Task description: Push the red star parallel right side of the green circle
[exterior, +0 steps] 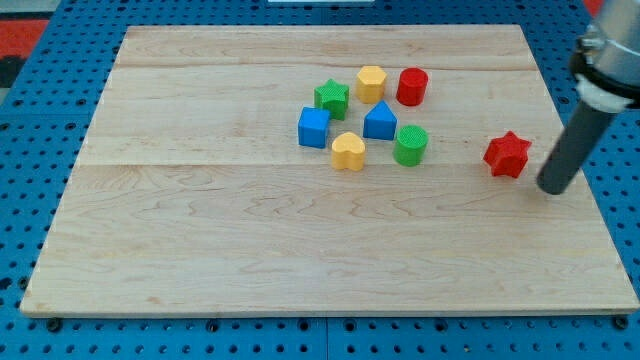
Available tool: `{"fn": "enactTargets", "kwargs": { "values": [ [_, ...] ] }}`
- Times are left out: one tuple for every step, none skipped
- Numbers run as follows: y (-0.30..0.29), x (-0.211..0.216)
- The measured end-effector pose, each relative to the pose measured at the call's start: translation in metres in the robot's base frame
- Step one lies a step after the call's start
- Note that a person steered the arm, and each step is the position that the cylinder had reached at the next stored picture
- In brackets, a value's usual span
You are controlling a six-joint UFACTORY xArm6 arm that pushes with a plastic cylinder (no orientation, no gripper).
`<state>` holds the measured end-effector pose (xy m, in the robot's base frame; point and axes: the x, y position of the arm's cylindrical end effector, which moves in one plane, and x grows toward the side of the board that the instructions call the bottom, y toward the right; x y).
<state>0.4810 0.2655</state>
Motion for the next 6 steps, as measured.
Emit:
{"fn": "enactTargets", "kwargs": {
  "values": [
    [0.01, -0.009],
    [-0.015, -0.03],
    [-0.046, -0.043],
    [-0.066, -0.047],
    [-0.07, -0.05],
    [-0.065, -0.034]
  ]
}}
